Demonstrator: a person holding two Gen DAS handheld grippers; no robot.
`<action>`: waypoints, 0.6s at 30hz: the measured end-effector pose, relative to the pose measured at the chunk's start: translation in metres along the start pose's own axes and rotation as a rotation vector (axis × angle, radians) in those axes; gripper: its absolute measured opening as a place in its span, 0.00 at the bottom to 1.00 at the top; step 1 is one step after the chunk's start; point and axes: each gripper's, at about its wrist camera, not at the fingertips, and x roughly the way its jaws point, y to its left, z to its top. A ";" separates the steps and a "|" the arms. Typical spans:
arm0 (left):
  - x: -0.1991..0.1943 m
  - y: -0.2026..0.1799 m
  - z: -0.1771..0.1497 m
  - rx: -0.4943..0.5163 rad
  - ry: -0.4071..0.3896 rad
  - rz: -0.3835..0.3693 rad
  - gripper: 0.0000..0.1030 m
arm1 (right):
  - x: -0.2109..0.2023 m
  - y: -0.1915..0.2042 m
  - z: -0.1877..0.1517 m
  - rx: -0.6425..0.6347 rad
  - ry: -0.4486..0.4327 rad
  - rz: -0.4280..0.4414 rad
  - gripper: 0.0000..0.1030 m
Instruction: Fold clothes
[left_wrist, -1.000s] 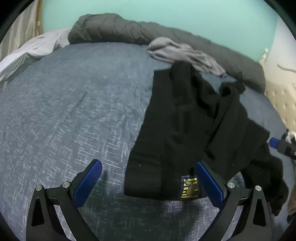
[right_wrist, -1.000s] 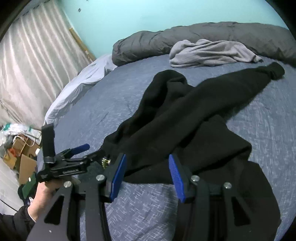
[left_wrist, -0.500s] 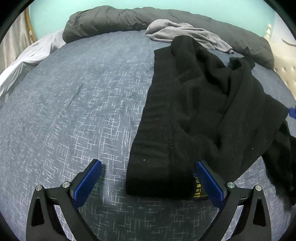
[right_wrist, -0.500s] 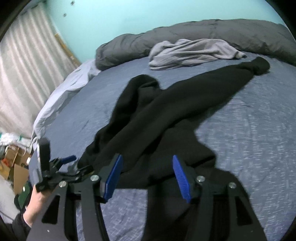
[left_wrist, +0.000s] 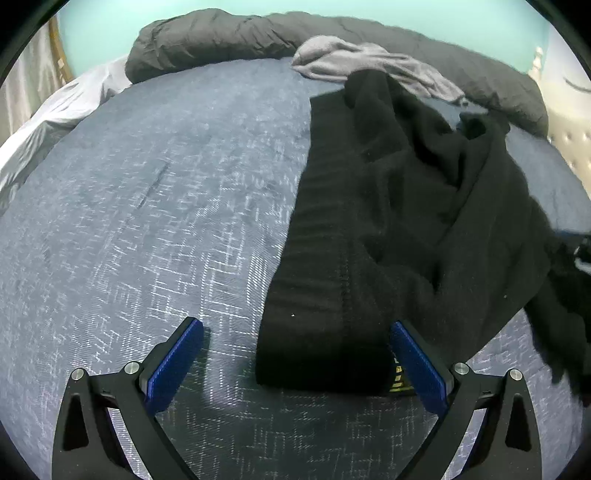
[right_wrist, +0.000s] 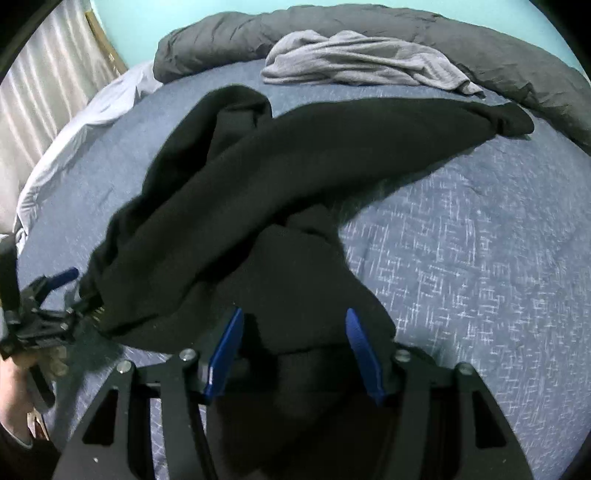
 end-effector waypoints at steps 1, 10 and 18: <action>-0.002 0.002 0.001 -0.007 -0.010 -0.001 1.00 | -0.005 0.000 0.002 0.005 -0.018 -0.003 0.56; -0.019 0.021 0.003 -0.083 -0.092 -0.016 1.00 | -0.011 0.037 0.066 -0.120 -0.076 0.025 0.57; -0.023 0.041 0.005 -0.161 -0.142 -0.021 1.00 | 0.061 0.076 0.100 -0.290 0.043 -0.039 0.57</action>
